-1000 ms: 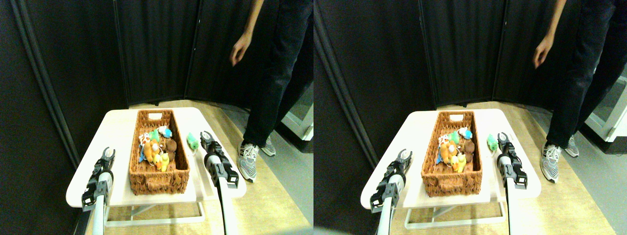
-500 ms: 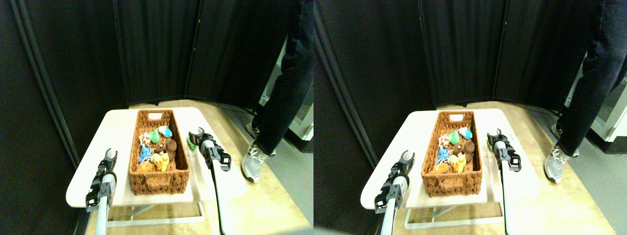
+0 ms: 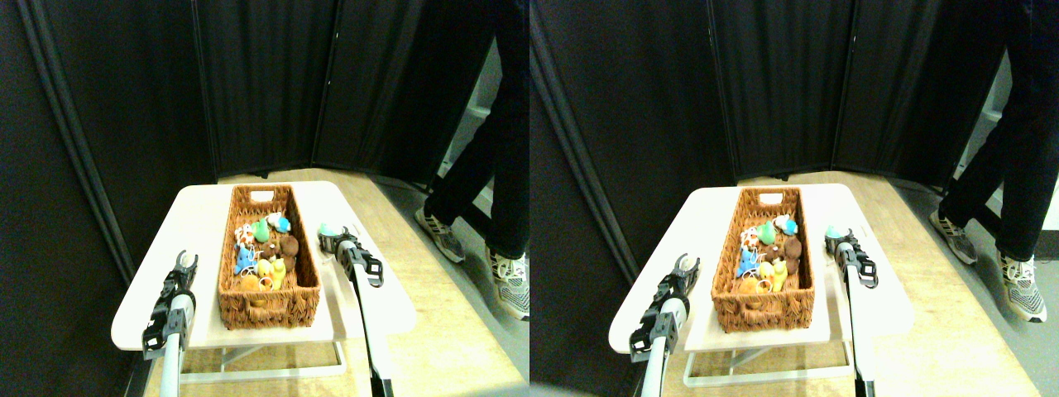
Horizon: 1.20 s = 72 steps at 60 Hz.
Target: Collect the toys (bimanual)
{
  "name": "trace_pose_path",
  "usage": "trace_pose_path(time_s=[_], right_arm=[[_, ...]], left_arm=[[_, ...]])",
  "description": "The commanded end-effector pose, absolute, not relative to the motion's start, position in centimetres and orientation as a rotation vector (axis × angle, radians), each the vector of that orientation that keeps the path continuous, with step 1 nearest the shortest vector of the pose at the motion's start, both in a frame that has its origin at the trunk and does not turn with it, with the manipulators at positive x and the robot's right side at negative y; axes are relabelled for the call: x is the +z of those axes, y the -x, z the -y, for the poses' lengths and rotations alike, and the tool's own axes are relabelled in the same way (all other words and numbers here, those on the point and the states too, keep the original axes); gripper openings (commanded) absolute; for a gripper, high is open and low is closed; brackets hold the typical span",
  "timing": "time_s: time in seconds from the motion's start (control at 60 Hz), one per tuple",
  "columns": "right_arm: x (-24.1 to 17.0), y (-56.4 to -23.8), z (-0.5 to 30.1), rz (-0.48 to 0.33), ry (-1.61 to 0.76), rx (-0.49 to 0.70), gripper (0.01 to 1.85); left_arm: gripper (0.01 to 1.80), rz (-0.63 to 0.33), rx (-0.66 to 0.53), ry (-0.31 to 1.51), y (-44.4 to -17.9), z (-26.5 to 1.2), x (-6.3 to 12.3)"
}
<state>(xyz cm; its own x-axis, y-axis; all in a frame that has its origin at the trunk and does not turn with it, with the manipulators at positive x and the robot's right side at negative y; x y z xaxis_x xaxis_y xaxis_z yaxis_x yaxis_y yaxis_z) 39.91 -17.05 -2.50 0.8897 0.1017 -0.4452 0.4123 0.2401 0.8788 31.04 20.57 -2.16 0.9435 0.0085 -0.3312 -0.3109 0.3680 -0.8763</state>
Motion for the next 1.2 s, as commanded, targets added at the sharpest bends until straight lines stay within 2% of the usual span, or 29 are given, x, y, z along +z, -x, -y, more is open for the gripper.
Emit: trace_pose_path(time_s=[0.017,0.033,0.05,0.067,0.083,0.117,0.15,0.333,0.5,0.65,0.733,0.917,0.933,1.067,1.2], right_arm=[[-3.4,-39.8,17.4,-0.452,-1.314,-0.254,0.5],[-3.4,-39.6,17.4,-0.436,-1.314,-0.272,0.41],[-3.4,-39.6,17.4,-0.436,-1.314,-0.272,0.41],[-3.3,-39.4,17.4,-0.409,-1.308,-0.293,0.27],[-3.3,-39.4,17.4,-0.409,-1.308,-0.293,0.27],[-3.2,-39.1,17.4,-0.376,-1.291,-0.295,0.06],[-3.2,-39.0,17.4,-0.358,-1.273,-0.288,0.01],[-1.4,-38.6,17.3,-0.304,-1.256,-0.204,0.01],[1.9,-38.0,16.6,-0.272,-1.207,-0.04,0.01],[4.8,-37.2,15.3,-0.259,-1.174,0.055,0.01],[6.9,-36.7,14.1,-0.255,-1.15,0.163,0.01],[9.6,-36.0,11.6,-0.261,-1.099,0.291,0.01],[10.2,-35.8,10.7,-0.275,-1.118,0.326,0.01],[11.8,-34.9,8.1,-0.312,-1.123,0.367,0.01],[12.2,-34.3,6.0,-0.316,-1.13,0.411,0.01]], left_arm=[[0.2,-0.279,0.16,1.166,-31.2,-20.3,-1.1],[0.2,-0.279,0.159,1.167,-31.2,-20.3,-1.0],[0.2,-0.279,0.159,1.167,-31.2,-20.3,-1.0],[0.19,-0.282,0.152,1.172,-31.2,-20.2,-1.0],[0.19,-0.282,0.152,1.172,-31.2,-20.2,-1.0],[0.19,-0.286,0.146,1.176,-31.4,-20.4,-1.2],[0.18,-0.283,0.147,1.172,-31.3,-20.4,-1.1],[0.17,-0.288,0.144,1.17,-31.3,-20.1,-0.8],[0.15,-0.299,0.134,1.176,-31.4,-20.2,-0.8],[0.15,-0.292,0.134,1.173,-31.2,-20.1,-0.6],[0.16,-0.283,0.14,1.169,-31.1,-20.2,-0.6],[0.15,-0.289,0.129,1.177,-31.1,-20.2,-0.6],[0.15,-0.287,0.125,1.175,-31.1,-20.2,-0.6],[0.15,-0.266,0.135,1.174,-31.0,-20.5,-0.8],[0.13,-0.259,0.135,1.184,-30.9,-20.4,-0.6]])
